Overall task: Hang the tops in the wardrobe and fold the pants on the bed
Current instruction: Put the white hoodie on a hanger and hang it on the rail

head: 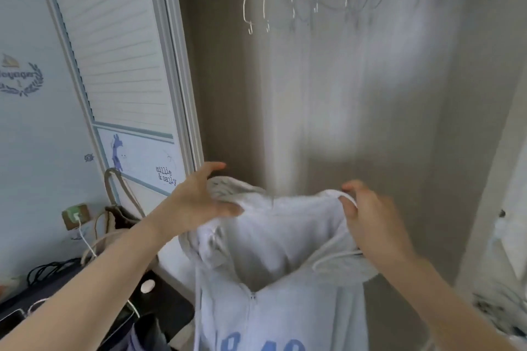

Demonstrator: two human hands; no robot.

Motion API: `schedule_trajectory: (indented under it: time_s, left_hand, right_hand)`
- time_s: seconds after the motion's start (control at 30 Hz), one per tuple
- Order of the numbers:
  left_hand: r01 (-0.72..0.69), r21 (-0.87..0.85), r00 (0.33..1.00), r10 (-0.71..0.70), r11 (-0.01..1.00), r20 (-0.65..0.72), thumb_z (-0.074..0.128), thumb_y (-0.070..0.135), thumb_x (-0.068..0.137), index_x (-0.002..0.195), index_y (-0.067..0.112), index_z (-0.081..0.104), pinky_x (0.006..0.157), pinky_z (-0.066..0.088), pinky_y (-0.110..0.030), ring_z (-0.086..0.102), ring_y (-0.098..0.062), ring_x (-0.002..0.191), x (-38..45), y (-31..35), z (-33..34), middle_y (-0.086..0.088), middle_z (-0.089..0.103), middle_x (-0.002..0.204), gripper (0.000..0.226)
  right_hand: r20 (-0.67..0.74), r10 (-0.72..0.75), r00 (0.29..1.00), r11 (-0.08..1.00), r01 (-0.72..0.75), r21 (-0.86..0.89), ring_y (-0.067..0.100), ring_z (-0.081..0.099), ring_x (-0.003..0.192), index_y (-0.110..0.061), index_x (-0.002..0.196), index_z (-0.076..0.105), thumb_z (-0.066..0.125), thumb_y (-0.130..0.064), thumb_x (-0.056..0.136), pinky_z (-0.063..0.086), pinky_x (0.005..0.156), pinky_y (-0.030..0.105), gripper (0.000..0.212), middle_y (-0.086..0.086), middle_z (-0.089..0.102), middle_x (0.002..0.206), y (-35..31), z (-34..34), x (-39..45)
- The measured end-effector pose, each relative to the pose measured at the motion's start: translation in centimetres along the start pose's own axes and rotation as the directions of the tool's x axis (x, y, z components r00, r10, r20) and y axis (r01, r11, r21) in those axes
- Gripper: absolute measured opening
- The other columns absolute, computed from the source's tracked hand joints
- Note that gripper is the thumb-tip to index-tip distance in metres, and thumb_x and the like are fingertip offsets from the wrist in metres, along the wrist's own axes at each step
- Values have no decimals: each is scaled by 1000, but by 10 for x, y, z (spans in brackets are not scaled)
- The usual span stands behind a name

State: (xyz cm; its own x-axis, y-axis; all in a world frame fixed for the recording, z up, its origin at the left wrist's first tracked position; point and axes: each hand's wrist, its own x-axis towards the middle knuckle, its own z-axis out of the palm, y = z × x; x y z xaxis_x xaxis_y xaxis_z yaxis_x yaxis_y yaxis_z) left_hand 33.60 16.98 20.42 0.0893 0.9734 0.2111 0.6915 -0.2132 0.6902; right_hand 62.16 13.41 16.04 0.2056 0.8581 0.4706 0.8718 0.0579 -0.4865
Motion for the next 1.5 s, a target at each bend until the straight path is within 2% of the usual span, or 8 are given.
schedule_trajectory:
  time_s: [0.13, 0.27, 0.43, 0.6, 0.8, 1.1, 1.37, 1.5]
  left_hand:
    - [-44, 528, 992, 98, 848, -75, 59, 66, 80, 66, 26, 52, 66, 46, -30, 58, -13, 73, 47, -39, 12, 12, 57, 70, 43]
    - [-146, 569, 942, 289, 810, -170, 37, 56, 98, 86, 25, 43, 71, 51, -34, 62, -22, 84, 91, -57, 27, 7, 49, 84, 34]
    - [-190, 32, 954, 192, 981, -229, 31, 50, 101, 103, 26, 32, 64, 56, -38, 63, -21, 73, 115, -66, 61, 5, 57, 89, 24]
    - [-56, -667, 994, -19, 743, -105, 51, 30, 99, 108, 14, 47, 73, 51, -36, 59, -21, 85, 134, -31, 69, -3, 58, 94, 19]
    - [-295, -731, 955, 174, 615, -239, 62, 17, 93, 95, 21, 58, 70, 51, -19, 61, -2, 75, 168, 32, 39, 5, 64, 85, 6]
    - [-405, -757, 914, 210, 512, -347, 64, 10, 90, 87, 21, 57, 65, 50, -15, 58, 4, 63, 198, 89, 17, 3, 60, 80, 14]
    - [-504, -668, 860, 242, 548, -450, 67, 6, 86, 97, 6, 60, 53, 42, -6, 55, 3, 57, 243, 113, 2, 1, 59, 76, 13]
    - [-518, -649, 850, 253, 558, -461, 68, 8, 86, 97, 4, 61, 63, 46, -16, 55, -8, 68, 259, 120, -3, 0, 60, 79, 14]
  right_hand:
    - [-241, -177, 954, 983, 185, 12, 32, 63, 86, -21, 101, 63, 52, -25, 95, 48, 72, 36, 13, 3, 71, 92, -42, -10, 28]
    - [-335, -217, 917, 971, 237, 19, 21, 65, 75, -22, 94, 66, 59, -22, 91, 43, 66, 28, 8, -5, 71, 83, -66, -7, 43]
    - [-463, -224, 858, 972, 230, -45, 18, 62, 66, -21, 95, 66, 60, -18, 91, 47, 62, 29, 7, -8, 67, 75, -73, -2, 55]
    - [-454, -210, 866, 967, 117, -226, 30, 65, 74, -19, 97, 65, 56, -19, 94, 50, 63, 39, 10, 3, 69, 81, -59, -4, 63]
    - [-527, -103, 843, 937, -96, -336, 41, 63, 75, -22, 98, 61, 50, -34, 96, 45, 59, 38, 16, 11, 69, 80, -43, -26, 73]
    - [-329, 92, 940, 880, -232, -415, 37, 60, 92, -20, 77, 55, 48, -39, 94, 36, 65, 32, 27, 12, 63, 88, -72, -70, 131]
    - [-807, -202, 555, 921, -172, -348, 41, 51, 106, -3, 107, 61, 40, -17, 94, 40, 79, 39, 28, 24, 59, 112, -127, -183, 234]
    - [-847, -154, 508, 913, -255, -319, 39, 46, 119, -1, 119, 57, 37, -16, 93, 36, 95, 38, 36, 24, 54, 126, -130, -235, 286]
